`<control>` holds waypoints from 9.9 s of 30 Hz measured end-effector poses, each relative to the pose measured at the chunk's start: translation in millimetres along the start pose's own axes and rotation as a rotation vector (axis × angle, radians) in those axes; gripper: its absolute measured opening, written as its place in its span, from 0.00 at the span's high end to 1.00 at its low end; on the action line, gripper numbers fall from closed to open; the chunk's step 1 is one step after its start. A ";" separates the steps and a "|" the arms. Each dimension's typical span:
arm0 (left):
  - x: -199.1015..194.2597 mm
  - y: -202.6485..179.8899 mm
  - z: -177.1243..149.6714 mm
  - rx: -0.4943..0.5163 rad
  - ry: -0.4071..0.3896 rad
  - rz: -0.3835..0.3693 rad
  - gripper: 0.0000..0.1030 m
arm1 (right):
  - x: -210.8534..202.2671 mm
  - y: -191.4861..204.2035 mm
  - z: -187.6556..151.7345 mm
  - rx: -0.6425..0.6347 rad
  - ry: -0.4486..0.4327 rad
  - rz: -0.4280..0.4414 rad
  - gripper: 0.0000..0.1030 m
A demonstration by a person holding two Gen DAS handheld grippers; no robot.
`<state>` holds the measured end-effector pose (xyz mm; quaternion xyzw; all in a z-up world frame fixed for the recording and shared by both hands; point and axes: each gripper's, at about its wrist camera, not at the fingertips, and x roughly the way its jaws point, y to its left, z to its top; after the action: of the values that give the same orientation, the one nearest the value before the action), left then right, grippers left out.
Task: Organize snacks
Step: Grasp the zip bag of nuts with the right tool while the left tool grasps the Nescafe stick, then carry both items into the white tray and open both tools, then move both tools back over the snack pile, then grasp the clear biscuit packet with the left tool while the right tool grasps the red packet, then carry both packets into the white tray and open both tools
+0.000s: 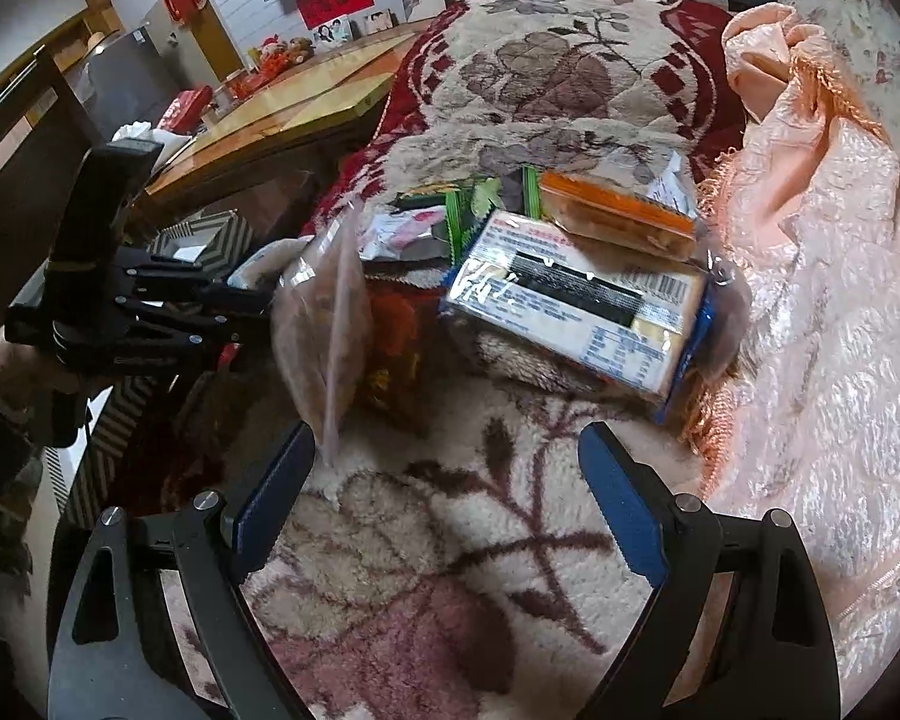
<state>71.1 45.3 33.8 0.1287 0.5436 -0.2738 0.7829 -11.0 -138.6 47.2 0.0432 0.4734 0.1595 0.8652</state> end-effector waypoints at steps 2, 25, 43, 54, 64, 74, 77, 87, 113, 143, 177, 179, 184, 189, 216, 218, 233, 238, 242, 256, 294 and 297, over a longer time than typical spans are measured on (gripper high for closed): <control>-0.3 1.1 -2.2 -0.015 0.001 0.012 0.86 | -0.8 2.6 2.2 -0.007 -0.006 0.004 0.12; -15.0 2.5 -16.5 -0.305 -0.067 0.024 0.90 | 29.5 57.1 33.6 -0.178 0.023 0.095 0.76; -85.1 -13.7 -30.8 -0.377 -0.208 0.186 0.90 | -33.2 74.4 44.7 -0.227 -0.089 0.119 0.77; -116.5 0.1 -59.2 -0.457 -0.248 0.276 0.90 | -41.8 107.9 48.5 -0.284 -0.101 0.155 0.77; -139.4 27.8 -90.5 -0.533 -0.266 0.338 0.90 | -33.3 149.9 52.8 -0.352 -0.086 0.203 0.77; -145.4 64.1 -124.0 -0.619 -0.253 0.385 0.90 | -8.6 189.7 57.6 -0.410 -0.042 0.243 0.77; -143.4 75.6 -133.5 -0.645 -0.243 0.394 0.90 | 1.6 202.3 60.4 -0.426 -0.025 0.257 0.77; -129.5 109.8 -168.4 -0.738 -0.183 0.446 0.90 | 45.2 244.8 62.0 -0.451 0.077 0.338 0.77; -100.4 132.9 -180.4 -0.830 -0.109 0.533 0.45 | 104.8 260.8 65.6 -0.442 0.165 0.307 0.48; -84.9 -19.4 -101.4 -0.599 -0.161 0.330 0.22 | 14.4 70.4 22.0 -0.209 0.111 0.141 0.48; -45.1 -49.2 -85.6 -0.614 -0.134 0.296 0.22 | 10.4 43.0 10.2 -0.163 0.122 0.128 0.48; -40.7 -40.5 -91.2 -0.669 -0.125 0.240 0.22 | 10.3 44.5 9.7 -0.175 0.122 0.126 0.48; -32.9 -33.0 -98.9 -0.722 -0.116 0.193 0.22 | 10.8 43.9 9.4 -0.171 0.124 0.130 0.48; -20.3 -32.1 -93.8 -0.732 -0.103 0.152 0.22 | 12.8 40.4 9.7 -0.155 0.125 0.133 0.46; -13.0 -27.9 -79.9 -0.676 -0.123 0.219 0.51 | 44.7 28.2 37.8 -0.072 0.142 0.029 0.37; -11.0 -28.3 -79.5 -0.677 -0.118 0.222 0.51 | 53.6 32.2 43.4 -0.081 0.125 0.000 0.38; -59.7 -34.5 -77.4 -0.643 -0.216 0.283 0.51 | 16.2 43.5 50.6 -0.149 0.067 0.065 0.69; -81.9 -31.3 -83.9 -0.643 -0.250 0.335 0.51 | 3.1 66.6 52.1 -0.185 0.045 0.103 0.69; -98.4 -26.1 -92.5 -0.651 -0.276 0.373 0.51 | -0.4 88.5 53.6 -0.223 0.041 0.132 0.69; -137.3 14.7 -137.8 -0.753 -0.315 0.481 0.51 | 3.0 162.1 56.2 -0.355 0.051 0.209 0.69; -131.5 100.9 -221.5 -1.015 -0.261 0.514 0.50 | 80.7 293.9 37.0 -0.543 0.237 0.353 0.69; -127.6 104.5 -225.4 -1.028 -0.250 0.510 0.50 | 86.7 298.5 30.7 -0.558 0.260 0.359 0.69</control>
<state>-78.5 280.1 56.7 -0.1741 0.4620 0.2090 0.8442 -12.2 173.4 61.6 -0.1329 0.5026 0.4365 0.7343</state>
